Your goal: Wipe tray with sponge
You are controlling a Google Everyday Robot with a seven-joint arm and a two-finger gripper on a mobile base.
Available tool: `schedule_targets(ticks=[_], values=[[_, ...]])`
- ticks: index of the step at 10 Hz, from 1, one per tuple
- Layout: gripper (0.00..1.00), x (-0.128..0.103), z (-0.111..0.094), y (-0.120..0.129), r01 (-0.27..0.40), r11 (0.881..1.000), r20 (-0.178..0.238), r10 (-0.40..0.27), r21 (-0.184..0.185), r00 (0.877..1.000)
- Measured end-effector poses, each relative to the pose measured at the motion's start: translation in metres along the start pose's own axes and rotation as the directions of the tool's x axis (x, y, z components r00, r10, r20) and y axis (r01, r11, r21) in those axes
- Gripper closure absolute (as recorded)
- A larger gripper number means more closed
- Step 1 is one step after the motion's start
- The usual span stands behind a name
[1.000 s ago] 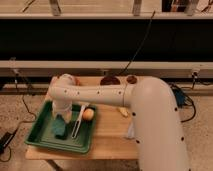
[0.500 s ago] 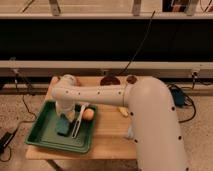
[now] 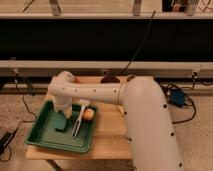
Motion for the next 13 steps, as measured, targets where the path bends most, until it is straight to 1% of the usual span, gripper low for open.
schedule_targets(ticks=[1, 2, 3, 5, 7, 8, 9, 10, 11, 12, 13], values=[[1.00, -0.005, 0.001, -0.008, 0.013, 1.000, 0.000, -0.013, 0.003, 1.000], [1.00, -0.015, 0.003, -0.022, 0.039, 0.999, 0.001, -0.039, 0.005, 0.999], [1.00, -0.026, 0.006, -0.028, 0.063, 0.998, 0.003, -0.063, 0.004, 0.998], [1.00, -0.048, 0.009, -0.034, 0.118, 0.993, 0.005, -0.118, 0.002, 0.993], [1.00, -0.073, 0.009, -0.039, 0.173, 0.985, 0.010, -0.173, 0.001, 0.985], [1.00, -0.076, 0.009, -0.035, 0.192, 0.981, 0.003, -0.192, -0.004, 0.981], [1.00, -0.076, 0.008, -0.026, 0.202, 0.979, 0.001, -0.202, -0.013, 0.979], [1.00, -0.072, 0.008, -0.015, 0.201, 0.979, -0.003, -0.201, -0.022, 0.979], [1.00, -0.067, 0.008, -0.002, 0.197, 0.980, -0.005, -0.197, -0.031, 0.980], [1.00, -0.058, 0.008, 0.019, 0.184, 0.982, -0.010, -0.185, -0.047, 0.983], [1.00, -0.051, 0.009, 0.033, 0.171, 0.984, -0.020, -0.172, -0.059, 0.985]])
